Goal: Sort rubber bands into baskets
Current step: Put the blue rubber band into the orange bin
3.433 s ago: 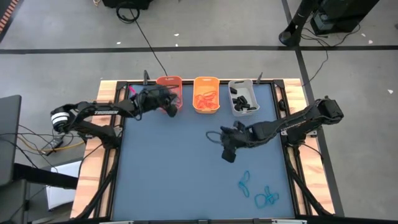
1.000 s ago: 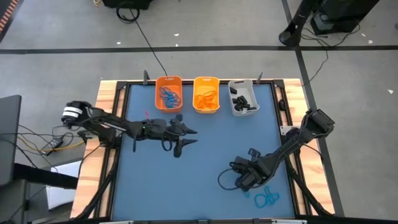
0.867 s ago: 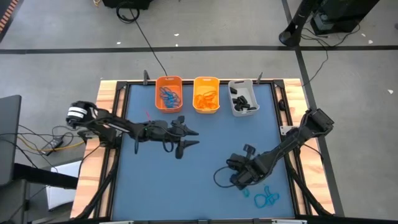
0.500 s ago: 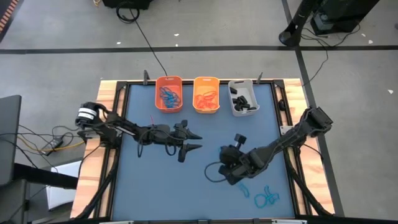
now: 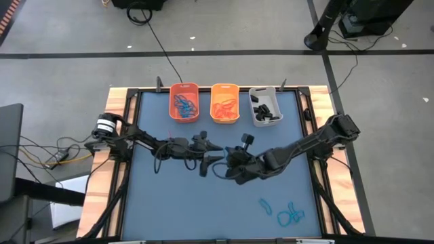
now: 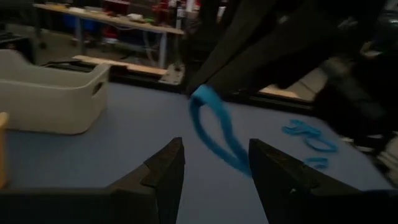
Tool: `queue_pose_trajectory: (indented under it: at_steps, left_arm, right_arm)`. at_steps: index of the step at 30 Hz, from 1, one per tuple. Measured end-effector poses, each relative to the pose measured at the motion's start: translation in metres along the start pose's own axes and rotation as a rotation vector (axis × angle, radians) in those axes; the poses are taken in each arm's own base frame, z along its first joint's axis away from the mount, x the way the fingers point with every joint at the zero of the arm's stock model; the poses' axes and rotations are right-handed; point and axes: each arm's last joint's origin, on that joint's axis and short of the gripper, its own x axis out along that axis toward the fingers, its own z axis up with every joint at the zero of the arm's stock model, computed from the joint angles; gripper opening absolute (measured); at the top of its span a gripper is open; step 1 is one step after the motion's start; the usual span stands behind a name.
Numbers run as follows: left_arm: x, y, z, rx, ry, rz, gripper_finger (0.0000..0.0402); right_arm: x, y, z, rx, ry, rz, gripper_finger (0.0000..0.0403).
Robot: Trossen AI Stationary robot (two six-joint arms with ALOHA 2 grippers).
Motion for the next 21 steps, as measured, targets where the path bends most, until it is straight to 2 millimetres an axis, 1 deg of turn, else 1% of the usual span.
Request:
queue_pose_trajectory:
  at_steps: [5, 8, 11, 13, 16, 17, 18, 21]
  left_arm:
    - [0.0001, 0.0023, -0.0018, 0.002, 0.003, 0.069, 0.0181]
    - [0.0001, 0.0026, -0.0024, 0.003, 0.008, 0.071, 0.0167]
    - [0.0, 0.0027, -0.0039, 0.006, 0.023, 0.073, 0.0133]
    - [0.0, 0.0027, -0.004, 0.006, 0.024, 0.073, 0.0098]
    - [0.0, 0.0025, -0.0042, 0.009, 0.027, 0.064, 0.0032]
    - [0.0001, 0.0023, -0.0042, 0.011, 0.029, 0.053, 0.0017]
    - [0.0001, 0.0021, -0.0042, 0.011, 0.029, 0.048, 0.0011]
    - [0.0001, 0.0024, -0.0041, 0.011, 0.03, 0.046, 0.0011]
  right_arm:
    - [0.0042, -0.0023, 0.0059, -0.008, -0.03, 0.002, 0.0002]
    - [0.0057, -0.0034, 0.008, -0.01, -0.041, 0.0, 0.0002]
    - [0.0065, -0.0038, 0.01, -0.011, -0.054, 0.0, 0.0002]
    - [0.0064, -0.004, 0.0108, -0.012, -0.061, -0.01, 0.0002]
    - [0.0064, -0.0042, 0.0112, -0.025, -0.065, -0.02, 0.0002]
    - [0.0063, -0.0041, 0.0112, -0.026, -0.065, -0.02, 0.0002]
    - [0.0063, -0.0041, 0.0111, -0.026, -0.065, -0.02, 0.0003]
    - [0.0063, -0.0041, 0.011, -0.023, -0.064, -0.018, 0.0013]
